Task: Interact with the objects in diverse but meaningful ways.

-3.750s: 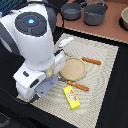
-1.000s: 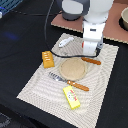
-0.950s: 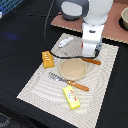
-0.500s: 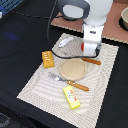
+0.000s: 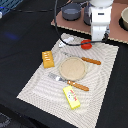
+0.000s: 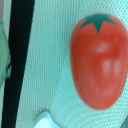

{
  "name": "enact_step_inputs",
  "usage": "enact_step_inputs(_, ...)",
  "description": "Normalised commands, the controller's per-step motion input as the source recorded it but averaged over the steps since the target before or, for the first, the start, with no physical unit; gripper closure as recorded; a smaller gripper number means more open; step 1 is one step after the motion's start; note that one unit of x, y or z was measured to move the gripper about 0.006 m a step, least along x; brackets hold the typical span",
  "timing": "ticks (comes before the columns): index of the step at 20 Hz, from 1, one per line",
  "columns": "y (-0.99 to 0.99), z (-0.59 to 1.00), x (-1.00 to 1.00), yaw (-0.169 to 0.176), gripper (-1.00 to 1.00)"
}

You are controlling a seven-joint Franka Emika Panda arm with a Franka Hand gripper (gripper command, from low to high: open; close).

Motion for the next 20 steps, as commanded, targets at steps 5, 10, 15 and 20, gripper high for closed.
enact_step_inputs(5,-0.19,0.0,-0.62,0.04,-1.0)
enact_step_inputs(10,-0.2,-0.18,-0.78,0.055,-1.0)
enact_step_inputs(15,-0.25,-0.28,-0.76,0.088,-1.0)
enact_step_inputs(20,-0.16,-0.26,-0.57,0.165,-1.0)
